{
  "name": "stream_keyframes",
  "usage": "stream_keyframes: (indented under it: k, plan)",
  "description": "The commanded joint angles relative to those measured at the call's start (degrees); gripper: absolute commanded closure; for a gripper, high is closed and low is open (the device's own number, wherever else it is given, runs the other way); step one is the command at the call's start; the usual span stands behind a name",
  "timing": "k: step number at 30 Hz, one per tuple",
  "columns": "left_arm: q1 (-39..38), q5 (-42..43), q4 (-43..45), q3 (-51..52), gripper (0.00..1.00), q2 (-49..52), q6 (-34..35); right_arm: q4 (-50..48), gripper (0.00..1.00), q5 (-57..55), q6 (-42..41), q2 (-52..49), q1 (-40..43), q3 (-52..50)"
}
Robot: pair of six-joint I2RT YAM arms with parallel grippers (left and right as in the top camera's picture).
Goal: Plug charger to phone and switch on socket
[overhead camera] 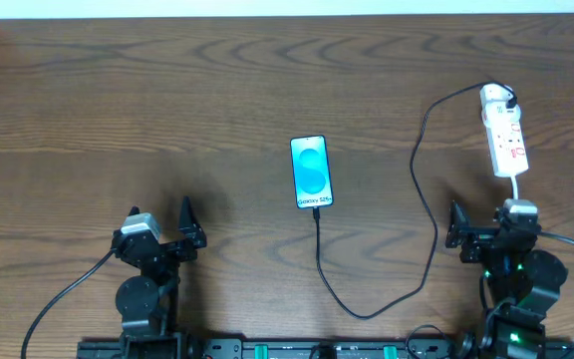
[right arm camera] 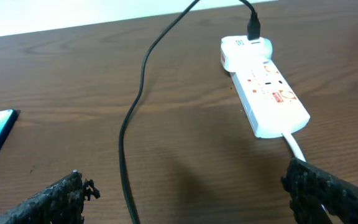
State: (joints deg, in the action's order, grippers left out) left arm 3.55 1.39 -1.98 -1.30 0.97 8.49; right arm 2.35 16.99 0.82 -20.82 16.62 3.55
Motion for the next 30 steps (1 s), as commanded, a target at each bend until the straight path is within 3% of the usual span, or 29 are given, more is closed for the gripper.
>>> stream_keyframes:
  k: [1,23,30]
  plan:
    - [0.3,-0.5,-2.1,1.1,0.08,-0.3,-1.2,0.0,0.01,0.3,-0.2,3.1,-0.4,-1.2]
    - [0.3,-0.5,-2.1,1.0,0.08,-0.3,-1.2,0.5,0.01,0.2,0.2,20.3,-1.4,-3.3]
    - [0.3,-0.5,-2.1,1.0,0.07,-0.3,-1.2,0.5,0.01,0.0,1.0,20.5,-3.2,-3.3]
